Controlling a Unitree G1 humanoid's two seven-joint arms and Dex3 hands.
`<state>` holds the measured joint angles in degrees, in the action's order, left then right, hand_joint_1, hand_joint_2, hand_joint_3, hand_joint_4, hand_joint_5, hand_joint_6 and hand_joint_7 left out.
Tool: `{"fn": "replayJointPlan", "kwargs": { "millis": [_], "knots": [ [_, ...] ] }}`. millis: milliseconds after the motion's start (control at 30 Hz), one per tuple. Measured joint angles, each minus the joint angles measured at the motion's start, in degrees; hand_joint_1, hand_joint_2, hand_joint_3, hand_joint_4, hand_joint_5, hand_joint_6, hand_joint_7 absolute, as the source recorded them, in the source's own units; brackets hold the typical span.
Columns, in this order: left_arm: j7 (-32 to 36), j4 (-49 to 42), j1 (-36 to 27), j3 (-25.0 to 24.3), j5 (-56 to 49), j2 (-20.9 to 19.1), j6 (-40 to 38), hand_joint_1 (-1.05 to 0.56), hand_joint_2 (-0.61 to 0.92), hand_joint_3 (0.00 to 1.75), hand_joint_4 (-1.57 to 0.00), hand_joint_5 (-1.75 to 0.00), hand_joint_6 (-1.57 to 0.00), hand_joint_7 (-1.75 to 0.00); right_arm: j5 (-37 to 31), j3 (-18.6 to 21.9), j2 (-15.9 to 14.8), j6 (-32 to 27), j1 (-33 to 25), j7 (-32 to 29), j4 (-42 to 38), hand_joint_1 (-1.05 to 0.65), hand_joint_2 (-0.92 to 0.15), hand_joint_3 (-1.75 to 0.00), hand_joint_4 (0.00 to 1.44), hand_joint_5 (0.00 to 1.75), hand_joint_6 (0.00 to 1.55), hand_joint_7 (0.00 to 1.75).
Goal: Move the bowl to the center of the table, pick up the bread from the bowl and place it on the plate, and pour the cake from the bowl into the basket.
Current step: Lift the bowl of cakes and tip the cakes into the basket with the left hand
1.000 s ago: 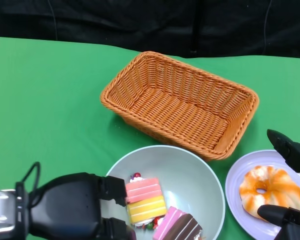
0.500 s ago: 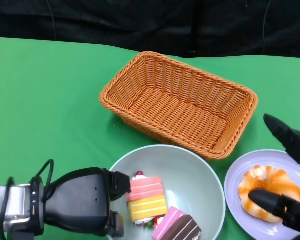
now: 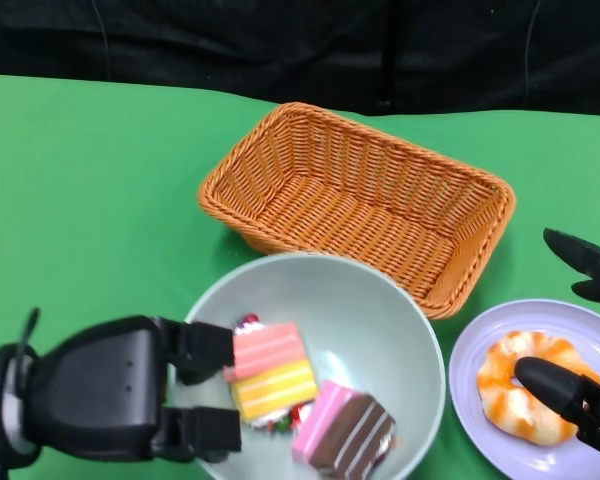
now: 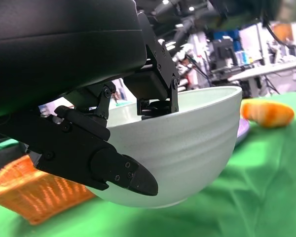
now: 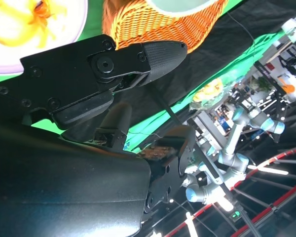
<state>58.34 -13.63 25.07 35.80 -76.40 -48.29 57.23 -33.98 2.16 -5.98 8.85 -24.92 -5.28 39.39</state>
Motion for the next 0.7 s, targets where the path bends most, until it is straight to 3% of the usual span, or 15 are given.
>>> {"fn": "replayJointPlan", "kwargs": {
  "millis": [267,333,400,533,600,700],
  "knots": [
    [0.13,4.17,-6.25,-6.24,4.83,-1.47,0.92,-0.22,0.91,0.13,-0.92,-1.75,-0.71,-1.74,0.75,0.02,-0.18,1.77,-0.41,-0.01,-1.86,-0.42,-0.92,-0.15,0.37,1.04,0.18,0.88],
    [-0.9,4.65,-6.83,-8.28,8.85,-1.5,2.57,-0.24,0.55,0.88,-0.95,-1.75,-0.69,-1.74,0.77,0.06,-0.23,1.81,-0.57,-0.01,-2.18,-0.42,-0.92,-0.15,0.37,1.03,0.17,0.86],
    [-3.1,4.61,-6.94,-9.88,14.35,-0.91,5.18,-0.26,0.39,1.2,-0.96,-1.75,-0.68,-1.75,0.74,0.06,-0.24,1.82,-0.56,-0.01,-2.32,-0.41,-0.92,-0.15,0.37,1.02,0.17,0.86],
    [-7.26,4.3,-7.16,-12.55,19.0,1.1,8.0,-0.26,0.35,1.29,-0.97,-1.75,-0.68,-1.75,0.71,0.05,-0.25,1.82,-0.52,-0.01,-2.48,-0.41,-0.92,-0.15,0.37,1.02,0.17,0.85],
    [-11.98,2.59,-7.1,-12.48,24.95,2.68,8.9,-0.17,0.32,1.36,-0.98,-1.75,-0.68,-1.75,0.61,0.05,-0.3,2.04,-0.6,-0.05,-2.89,-0.42,-0.92,-0.15,0.39,1.02,0.17,0.85],
    [-20.42,0.14,-6.6,-12.04,35.83,6.53,8.95,-0.16,0.31,1.43,-1.0,-1.75,-0.71,-1.75,0.33,0.01,-0.37,2.66,-0.85,-0.17,-4.19,-0.42,-0.92,-0.16,0.39,1.01,0.18,0.84]
  ]
}}
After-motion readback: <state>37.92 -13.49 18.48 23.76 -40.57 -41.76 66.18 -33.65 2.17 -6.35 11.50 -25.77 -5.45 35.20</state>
